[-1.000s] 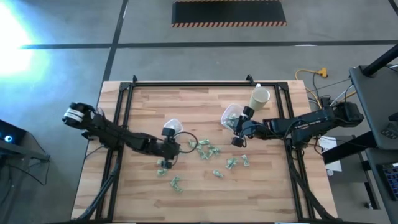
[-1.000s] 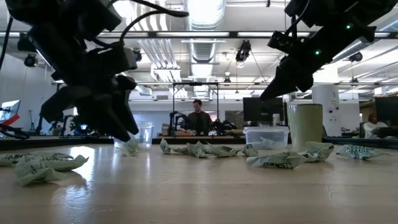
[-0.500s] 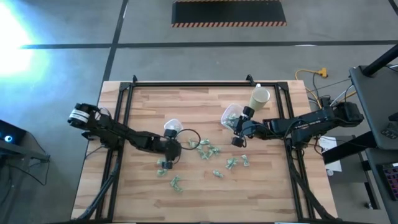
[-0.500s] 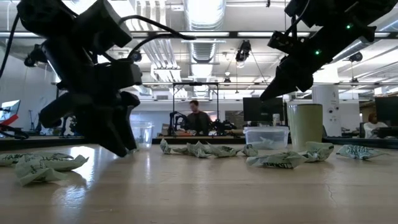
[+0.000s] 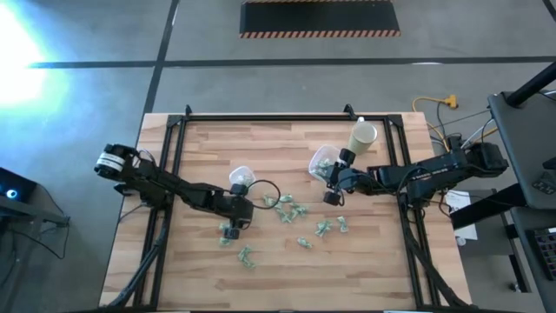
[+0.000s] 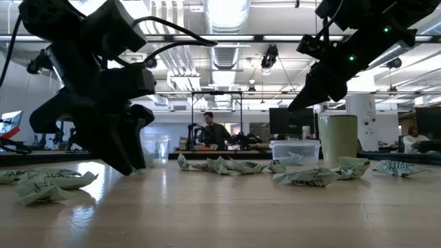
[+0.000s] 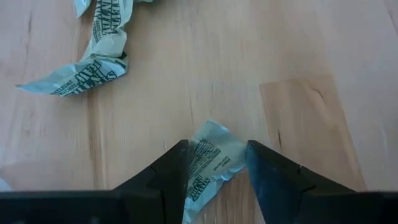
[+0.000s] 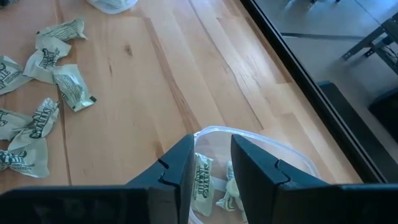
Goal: Pick and place items into bin
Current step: Put the stevia packet into the left transparent bin
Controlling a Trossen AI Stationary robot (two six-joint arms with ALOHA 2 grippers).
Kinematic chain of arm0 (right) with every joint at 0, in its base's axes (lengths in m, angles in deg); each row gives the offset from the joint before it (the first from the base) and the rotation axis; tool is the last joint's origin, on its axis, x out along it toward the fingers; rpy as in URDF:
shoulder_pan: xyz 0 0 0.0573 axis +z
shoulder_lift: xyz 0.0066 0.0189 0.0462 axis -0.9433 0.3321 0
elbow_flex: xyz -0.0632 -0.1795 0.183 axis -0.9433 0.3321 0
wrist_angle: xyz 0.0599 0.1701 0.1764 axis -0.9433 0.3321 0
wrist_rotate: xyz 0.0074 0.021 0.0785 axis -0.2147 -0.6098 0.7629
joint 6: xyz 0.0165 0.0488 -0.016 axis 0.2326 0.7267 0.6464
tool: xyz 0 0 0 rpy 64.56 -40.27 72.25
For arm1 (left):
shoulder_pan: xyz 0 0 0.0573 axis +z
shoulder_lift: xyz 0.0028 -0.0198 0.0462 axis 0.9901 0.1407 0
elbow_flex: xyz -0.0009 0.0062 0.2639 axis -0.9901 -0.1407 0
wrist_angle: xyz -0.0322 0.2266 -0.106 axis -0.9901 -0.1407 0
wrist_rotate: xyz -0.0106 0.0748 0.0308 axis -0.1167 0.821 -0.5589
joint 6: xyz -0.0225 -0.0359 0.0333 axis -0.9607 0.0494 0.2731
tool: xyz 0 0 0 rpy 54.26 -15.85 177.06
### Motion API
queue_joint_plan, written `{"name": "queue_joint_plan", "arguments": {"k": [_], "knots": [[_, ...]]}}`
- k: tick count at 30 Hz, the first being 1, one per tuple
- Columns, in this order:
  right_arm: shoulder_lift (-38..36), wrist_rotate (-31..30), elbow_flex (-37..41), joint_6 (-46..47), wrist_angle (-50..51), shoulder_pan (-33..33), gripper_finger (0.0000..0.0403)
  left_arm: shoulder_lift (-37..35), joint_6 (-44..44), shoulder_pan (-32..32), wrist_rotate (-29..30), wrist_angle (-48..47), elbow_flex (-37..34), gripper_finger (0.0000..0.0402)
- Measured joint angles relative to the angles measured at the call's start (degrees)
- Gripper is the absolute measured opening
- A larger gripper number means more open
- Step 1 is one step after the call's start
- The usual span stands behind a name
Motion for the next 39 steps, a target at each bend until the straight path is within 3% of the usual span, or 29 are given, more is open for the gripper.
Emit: {"name": "queue_joint_plan", "arguments": {"k": [4, 14, 28, 35, 39], "knots": [[0.02, 0.00, 0.00, 0.20, 0.00, 0.00, 0.0093, -0.07, 0.25, 0.00, -0.13, -0.45, 0.00, 0.0118], [0.02, 0.00, 0.02, 0.22, -0.02, 0.00, 0.0086, -0.32, 2.54, 0.00, -1.09, -0.89, 0.00, 0.0011], [0.04, 0.01, 0.07, 0.22, 0.00, 0.00, 0.0079, -2.13, 6.53, -0.98, -0.65, 0.61, 4.53, 0.0010], [0.04, 0.07, 0.26, 0.42, 0.00, 0.00, 0.0079, -4.09, 10.75, -1.14, 17.61, 0.27, 4.84, 0.0011], [0.04, 0.07, 0.42, 0.42, -0.02, 0.00, 0.0078, -6.44, 12.29, -1.14, 24.66, -1.89, 4.43, 0.0011]]}}
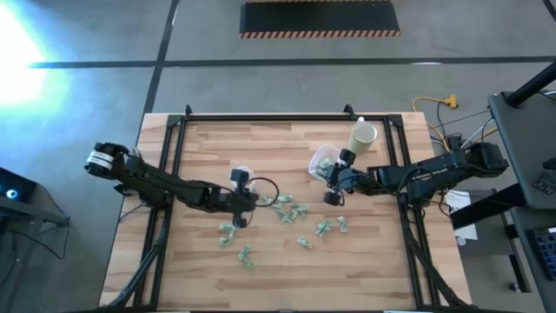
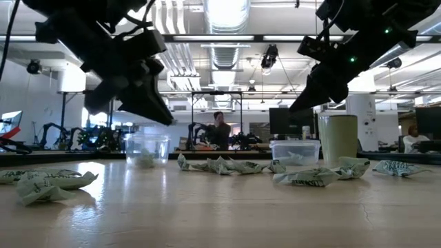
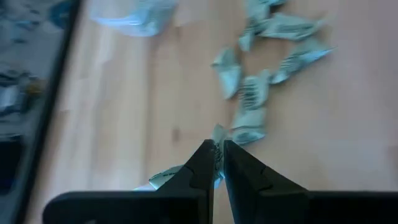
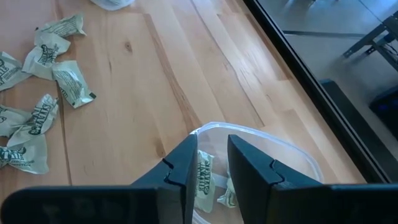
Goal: Pick and place items into bin
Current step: Put the stevia packet into the left transparent bin, then put the stevia packet into the right transparent bin
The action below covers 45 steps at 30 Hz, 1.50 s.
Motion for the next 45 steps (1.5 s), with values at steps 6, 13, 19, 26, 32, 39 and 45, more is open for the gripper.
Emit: {"name": "queue_joint_plan", "arguments": {"k": [6, 13, 19, 26, 32, 39, 45], "knots": [[0.00, 0.00, 0.09, 0.23, -0.09, 0.00, 0.0070, -5.02, 1.88, 0.49, 6.53, -1.83, -1.95, 0.0011], [0.00, 0.00, 0.17, 0.91, -0.09, 0.00, 0.0074, -9.73, -0.41, 3.08, 8.63, -6.76, -4.66, 0.0011], [0.00, 0.00, 0.17, 0.90, -0.11, 0.00, 0.0071, -10.65, -0.52, 5.25, 8.54, -6.78, -7.25, 0.0011], [0.00, 0.00, 0.17, 0.90, -0.20, 0.00, 0.0071, -9.54, -1.92, 5.68, 8.89, -6.29, -7.34, 0.0012], [0.00, 0.00, 0.17, 1.11, -0.20, 0.00, 0.0077, -9.49, -1.96, 5.75, 8.97, -6.34, -7.34, 0.0052], [0.00, 2.21, 0.17, 1.19, -0.21, -0.02, 0.0071, -9.49, -2.10, 5.75, 8.97, -6.35, -7.34, 0.0101], [0.24, 18.20, 0.17, -0.71, -1.64, 0.00, 0.0069, -9.49, -3.24, 5.73, 8.93, -6.40, -7.34, 0.0112]]}}
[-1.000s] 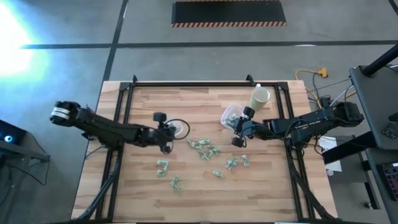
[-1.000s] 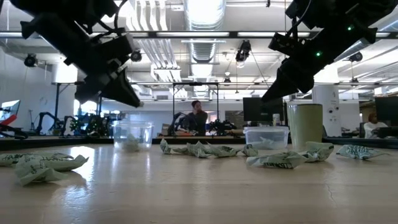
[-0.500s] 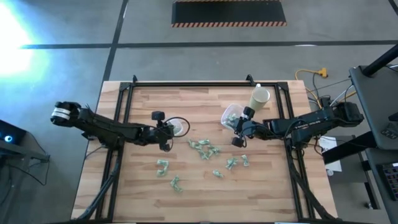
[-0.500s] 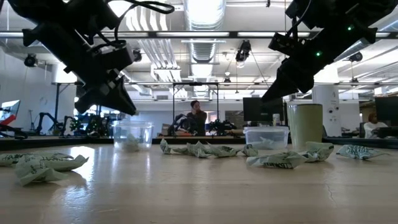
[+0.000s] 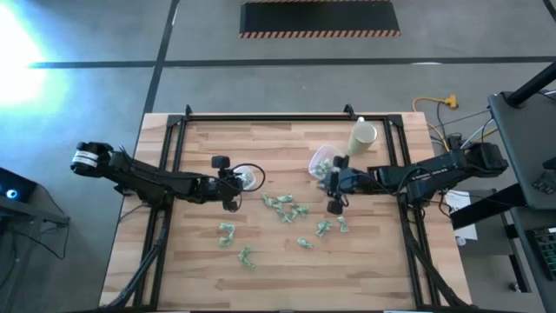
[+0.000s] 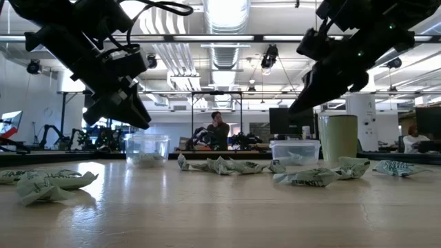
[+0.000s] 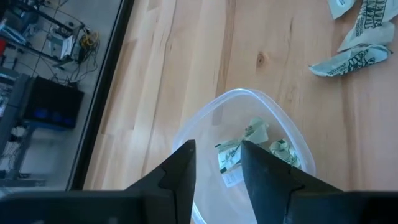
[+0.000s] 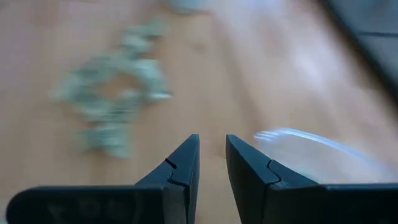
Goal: Pick and place items into bin
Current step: Put the stevia packet into the right transparent bin
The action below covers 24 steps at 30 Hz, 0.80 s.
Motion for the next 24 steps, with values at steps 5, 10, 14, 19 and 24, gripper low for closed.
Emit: {"name": "queue_joint_plan", "arguments": {"k": [5, 10, 14, 19, 24], "knots": [[3.02, 11.38, 0.00, -1.08, -5.75, 0.92, 0.0074, -0.11, -0.59, -0.34, -0.72, -0.28, 0.00, 0.0112], [9.75, 11.29, 0.00, -2.53, -10.39, 3.04, 0.0079, -0.17, -1.87, -1.29, -1.22, -0.26, 0.00, 0.0112], [14.47, 11.15, -0.61, -2.53, -13.90, 3.16, 0.0085, -0.97, -3.31, -2.81, -2.22, -0.36, 0.01, 0.0112], [17.76, 11.14, -2.10, -2.58, -13.79, 3.13, 0.0096, -3.40, -3.57, -5.43, -6.35, -0.09, 1.35, 0.0112], [21.31, 11.13, -3.92, -2.72, -13.93, 3.13, 0.0105, -5.89, -6.48, -8.25, -12.06, 0.05, 2.43, 0.0112]]}}
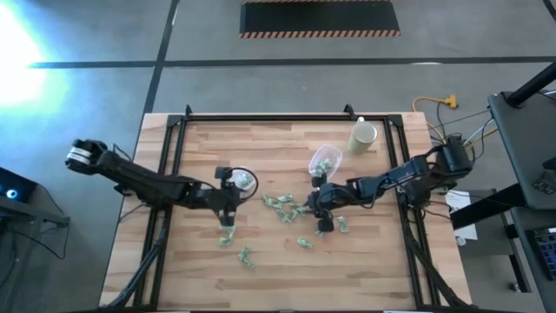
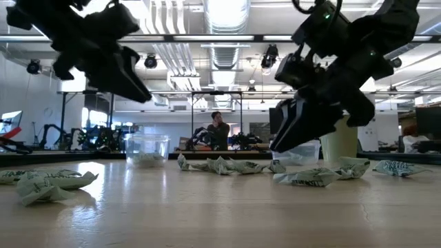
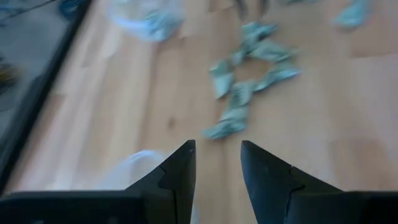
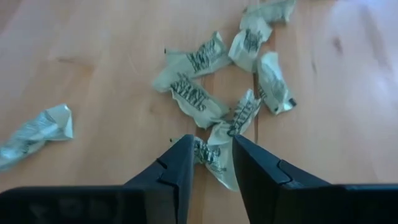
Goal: Pick and place items into bin
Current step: Put the stevia packet into the right transparent bin
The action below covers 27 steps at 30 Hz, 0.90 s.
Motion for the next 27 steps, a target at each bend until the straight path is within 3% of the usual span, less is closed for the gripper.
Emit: {"name": "queue_joint_plan", "arguments": {"k": [5, 27], "knots": [[2.77, 0.00, -1.23, 0.00, 0.32, 0.00, 0.0106, -1.25, -1.46, -3.20, -3.78, 1.24, -0.24, 0.0112], [3.89, 0.07, -1.29, 1.14, 1.76, 0.00, 0.0059, -1.19, -1.29, -4.86, -3.48, 1.55, 0.06, 0.0112]]}}
